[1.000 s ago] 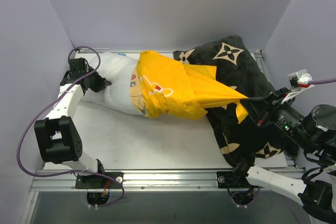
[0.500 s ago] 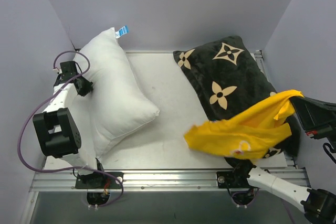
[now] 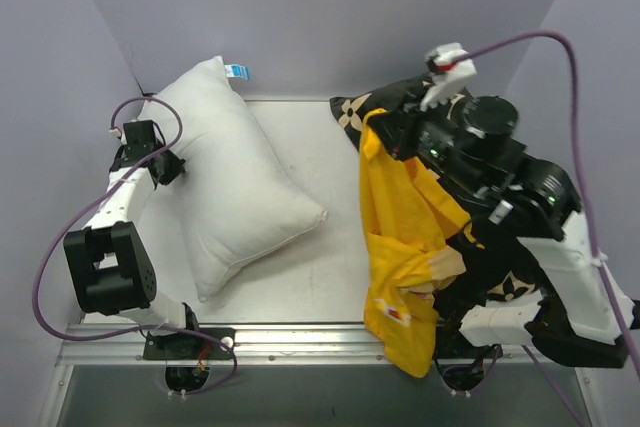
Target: Remove the pillowcase from the pillow
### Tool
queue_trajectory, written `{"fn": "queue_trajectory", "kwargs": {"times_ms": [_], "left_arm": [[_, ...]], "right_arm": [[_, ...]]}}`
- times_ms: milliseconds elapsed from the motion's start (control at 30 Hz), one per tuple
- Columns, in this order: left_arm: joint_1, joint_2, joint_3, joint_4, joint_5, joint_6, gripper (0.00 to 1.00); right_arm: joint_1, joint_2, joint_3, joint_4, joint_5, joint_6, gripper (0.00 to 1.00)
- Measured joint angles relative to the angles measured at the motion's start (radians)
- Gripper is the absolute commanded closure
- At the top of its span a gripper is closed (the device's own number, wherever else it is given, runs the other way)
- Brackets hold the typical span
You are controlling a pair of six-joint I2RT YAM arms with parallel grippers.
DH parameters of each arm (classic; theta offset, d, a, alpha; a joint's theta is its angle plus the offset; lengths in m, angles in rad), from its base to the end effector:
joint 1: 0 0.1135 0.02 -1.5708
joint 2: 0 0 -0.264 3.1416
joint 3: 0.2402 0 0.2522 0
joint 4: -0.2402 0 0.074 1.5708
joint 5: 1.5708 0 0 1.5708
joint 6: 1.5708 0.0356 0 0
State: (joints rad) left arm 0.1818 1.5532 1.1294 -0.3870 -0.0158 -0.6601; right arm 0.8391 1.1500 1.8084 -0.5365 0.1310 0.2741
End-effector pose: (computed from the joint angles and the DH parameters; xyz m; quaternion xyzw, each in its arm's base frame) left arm 0.3331 0.0618 0.2520 -0.3821 0.8464 -0.0807 0.3621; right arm 0.1222 0.1291 0.5651 -0.1373 0.6488 0.3579 0.6574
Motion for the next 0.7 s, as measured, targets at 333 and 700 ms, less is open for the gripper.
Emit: {"fn": "queue_trajectory", "kwargs": {"times_ms": [333,700], "left_arm": [[-0.008,-0.049,-0.06,0.032,-0.002,0.001,1.0],[-0.02,-0.097,-0.077,0.026,0.022,0.016,1.0]], "right_arm": [[-0.152,0.402,0.396,0.024,-0.1,-0.037,1.0],[-0.216,0.126,-0.189,0.181,-0.122,0.006,1.0]]}}
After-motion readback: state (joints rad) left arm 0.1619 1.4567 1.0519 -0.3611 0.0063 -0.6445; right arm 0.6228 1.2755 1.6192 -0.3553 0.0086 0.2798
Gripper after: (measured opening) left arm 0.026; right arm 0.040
